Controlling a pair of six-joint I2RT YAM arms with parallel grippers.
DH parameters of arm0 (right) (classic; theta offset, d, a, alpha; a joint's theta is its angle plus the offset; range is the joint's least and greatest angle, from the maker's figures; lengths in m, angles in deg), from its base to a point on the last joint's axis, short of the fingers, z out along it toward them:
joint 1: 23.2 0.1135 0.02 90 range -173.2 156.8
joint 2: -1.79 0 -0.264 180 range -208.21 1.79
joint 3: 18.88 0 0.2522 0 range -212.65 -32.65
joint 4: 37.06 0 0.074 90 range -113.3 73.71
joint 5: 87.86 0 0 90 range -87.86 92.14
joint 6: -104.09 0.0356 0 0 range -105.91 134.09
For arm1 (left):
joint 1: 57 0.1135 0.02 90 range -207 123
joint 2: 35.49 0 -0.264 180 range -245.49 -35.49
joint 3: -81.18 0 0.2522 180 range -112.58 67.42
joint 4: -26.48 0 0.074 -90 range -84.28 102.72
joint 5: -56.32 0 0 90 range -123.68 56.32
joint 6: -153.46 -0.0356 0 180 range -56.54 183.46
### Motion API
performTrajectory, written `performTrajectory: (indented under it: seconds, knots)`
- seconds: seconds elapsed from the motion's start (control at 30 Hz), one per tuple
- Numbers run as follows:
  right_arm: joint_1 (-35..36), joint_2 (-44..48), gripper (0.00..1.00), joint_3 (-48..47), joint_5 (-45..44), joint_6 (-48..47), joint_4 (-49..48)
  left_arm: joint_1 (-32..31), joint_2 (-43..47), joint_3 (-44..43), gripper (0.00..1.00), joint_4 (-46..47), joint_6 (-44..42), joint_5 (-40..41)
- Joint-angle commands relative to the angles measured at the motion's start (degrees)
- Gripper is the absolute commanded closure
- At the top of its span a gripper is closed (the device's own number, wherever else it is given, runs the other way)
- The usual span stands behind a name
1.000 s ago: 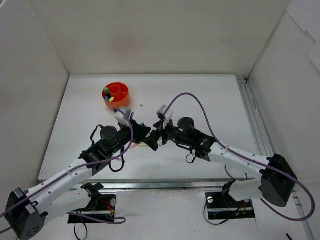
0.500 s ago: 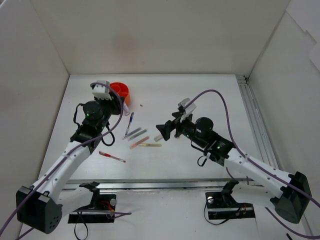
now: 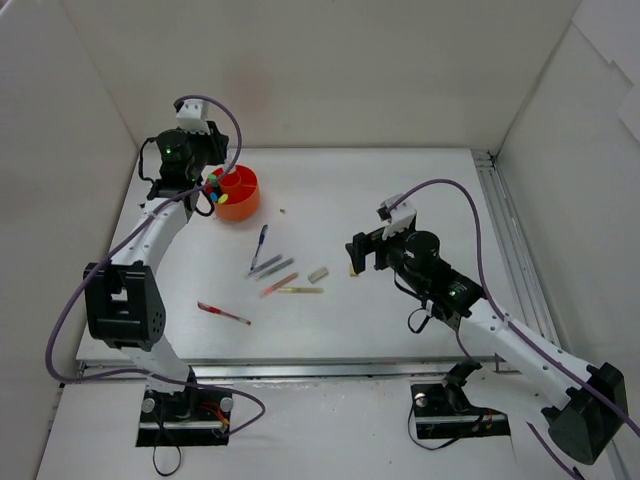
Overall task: Sort the stationery into containers
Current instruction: Place the stationery in the storage box.
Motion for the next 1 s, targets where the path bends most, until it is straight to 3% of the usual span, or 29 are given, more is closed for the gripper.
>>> performTrajectory:
  seconds: [0.0,0.13,0.4,0.97]
  knots:
    - [-1.89,0.5,0.02,-1.83,-2.9,-0.74,1.35,2.42,-3.46,-7.79,1.0,5.51,1.07,-5.27]
    - [-3.47,1.29,0.02,-1.39,-3.16,-0.56,2.58,3.04,-8.74,-11.85,1.0,5.07,1.43,-7.21]
    - [-7.78,4.28,0.02,-2.09,-5.71,-2.23,5.84,3.57,-12.7,-11.06,1.0,8.68,1.07,-6.42]
    - [-11.91,8.06,0.02,-1.48,-5.37,-2.32,8.39,3.57,-12.62,-5.53,1.0,10.25,-0.16,-0.97]
